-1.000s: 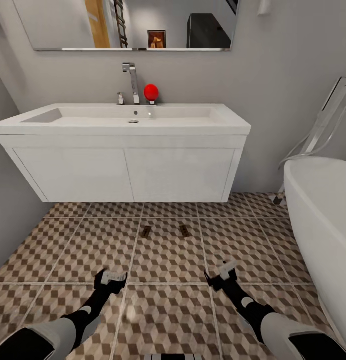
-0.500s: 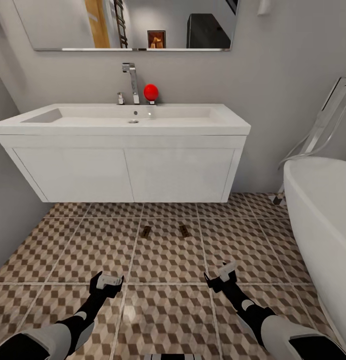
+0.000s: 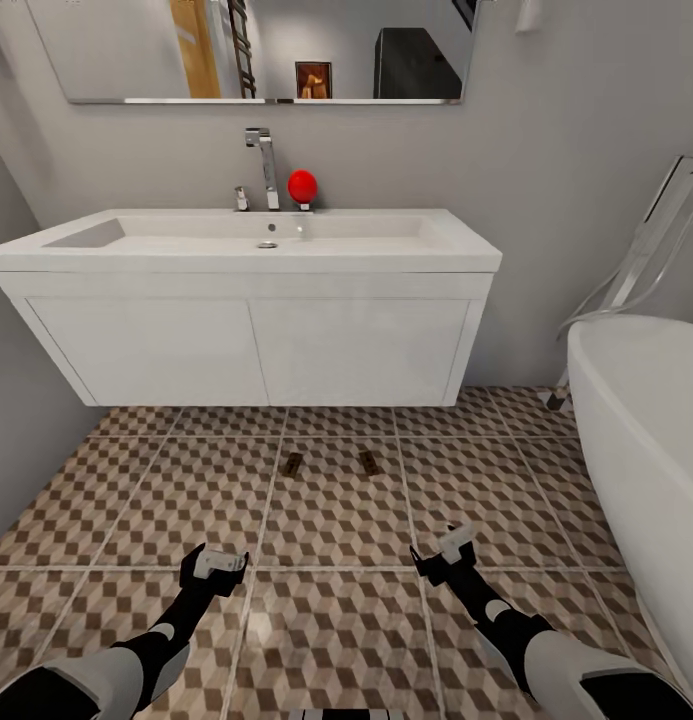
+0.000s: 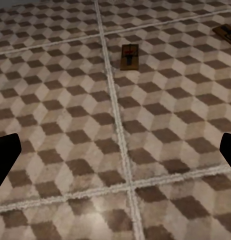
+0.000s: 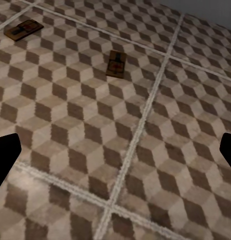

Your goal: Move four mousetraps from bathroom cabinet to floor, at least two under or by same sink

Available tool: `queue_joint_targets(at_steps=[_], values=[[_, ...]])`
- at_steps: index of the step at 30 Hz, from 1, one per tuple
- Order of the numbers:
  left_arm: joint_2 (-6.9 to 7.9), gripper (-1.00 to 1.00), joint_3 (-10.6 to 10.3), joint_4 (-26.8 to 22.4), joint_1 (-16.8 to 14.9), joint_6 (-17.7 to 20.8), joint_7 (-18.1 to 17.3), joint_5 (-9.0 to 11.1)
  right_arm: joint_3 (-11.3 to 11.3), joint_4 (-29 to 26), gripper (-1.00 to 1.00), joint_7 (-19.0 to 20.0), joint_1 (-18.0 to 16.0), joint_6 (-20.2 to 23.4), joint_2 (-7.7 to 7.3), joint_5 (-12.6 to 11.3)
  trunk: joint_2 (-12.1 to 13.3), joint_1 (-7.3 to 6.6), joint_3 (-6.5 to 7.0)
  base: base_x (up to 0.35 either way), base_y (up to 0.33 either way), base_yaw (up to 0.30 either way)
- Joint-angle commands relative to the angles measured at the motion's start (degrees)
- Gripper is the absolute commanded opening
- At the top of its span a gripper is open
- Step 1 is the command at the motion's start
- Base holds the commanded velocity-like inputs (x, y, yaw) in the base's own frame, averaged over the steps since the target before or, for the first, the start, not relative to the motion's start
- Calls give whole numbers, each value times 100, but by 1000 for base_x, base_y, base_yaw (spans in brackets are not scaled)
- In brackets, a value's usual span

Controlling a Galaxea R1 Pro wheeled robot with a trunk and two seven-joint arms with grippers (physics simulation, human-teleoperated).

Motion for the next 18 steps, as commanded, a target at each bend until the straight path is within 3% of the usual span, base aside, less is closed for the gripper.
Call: queue_joint_targets(at_steps=[1, 18], values=[[-4, 100, -42, 20, -7, -28, -28, 60, 46, 3, 100, 19, -3, -15, -3, -45, 40, -24, 14, 0, 0, 0], [-22, 100, -42, 20, -7, -20, -25, 59, 49, 3, 100, 19, -2, -10, -14, -45, 722, -397, 319, 0, 0, 0]])
